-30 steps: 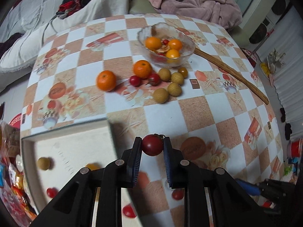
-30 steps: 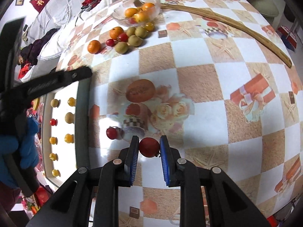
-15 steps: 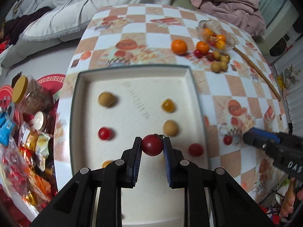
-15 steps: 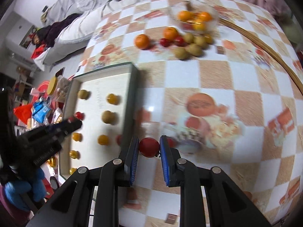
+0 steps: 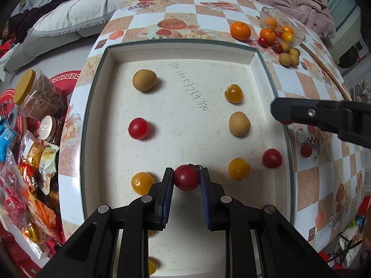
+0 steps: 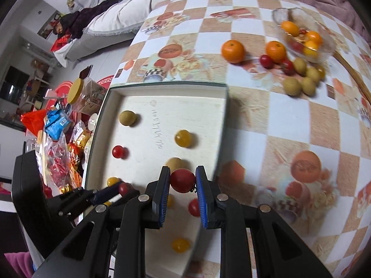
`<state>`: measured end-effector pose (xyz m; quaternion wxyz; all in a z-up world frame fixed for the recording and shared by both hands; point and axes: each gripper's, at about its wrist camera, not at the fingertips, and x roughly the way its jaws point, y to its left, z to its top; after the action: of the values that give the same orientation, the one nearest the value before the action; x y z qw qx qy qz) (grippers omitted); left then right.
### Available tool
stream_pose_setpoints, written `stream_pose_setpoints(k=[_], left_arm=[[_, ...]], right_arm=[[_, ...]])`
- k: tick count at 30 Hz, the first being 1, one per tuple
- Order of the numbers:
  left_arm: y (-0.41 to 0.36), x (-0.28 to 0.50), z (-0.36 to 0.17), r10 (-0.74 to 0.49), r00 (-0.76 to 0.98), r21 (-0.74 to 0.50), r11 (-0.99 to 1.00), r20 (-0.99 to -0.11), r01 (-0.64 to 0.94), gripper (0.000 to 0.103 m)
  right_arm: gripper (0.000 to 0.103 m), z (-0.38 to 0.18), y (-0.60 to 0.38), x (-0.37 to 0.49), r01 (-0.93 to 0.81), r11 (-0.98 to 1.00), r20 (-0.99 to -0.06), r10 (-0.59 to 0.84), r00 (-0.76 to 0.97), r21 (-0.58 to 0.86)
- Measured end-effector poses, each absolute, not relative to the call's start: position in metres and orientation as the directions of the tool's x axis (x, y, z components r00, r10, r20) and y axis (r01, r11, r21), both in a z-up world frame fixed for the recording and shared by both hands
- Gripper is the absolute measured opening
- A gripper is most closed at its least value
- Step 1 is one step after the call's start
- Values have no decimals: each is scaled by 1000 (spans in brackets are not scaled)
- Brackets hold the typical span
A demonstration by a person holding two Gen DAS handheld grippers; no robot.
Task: Organize fruits
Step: 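Carry both red tomatoes over the white tray and open both grippers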
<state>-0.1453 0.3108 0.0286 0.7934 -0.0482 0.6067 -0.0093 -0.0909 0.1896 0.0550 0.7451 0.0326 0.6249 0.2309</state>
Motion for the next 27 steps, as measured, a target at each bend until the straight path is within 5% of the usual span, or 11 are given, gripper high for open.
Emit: stream_pose_setpoints(k=[18,19,21,27], left_arm=[[318,-160,20,-60,267,-76,996,-962,-52,26],[318,-160,19,-59,263,-76,995,-963,-57,28],[320,-163,21,-60,270,-81,994,-961,-69,67],[328,-170,28,-34,282,-60,995,-959,-85,70]], right_arm=[[27,10,261,-60,-405,864,-943,332,9,300],[34,10,261,-60,-405,861,-940,340,8,308],[55,12,263,-59,-404,854,-934,356,-5,327],[71,28,261,-60,-395,852,-925,380,15,344]])
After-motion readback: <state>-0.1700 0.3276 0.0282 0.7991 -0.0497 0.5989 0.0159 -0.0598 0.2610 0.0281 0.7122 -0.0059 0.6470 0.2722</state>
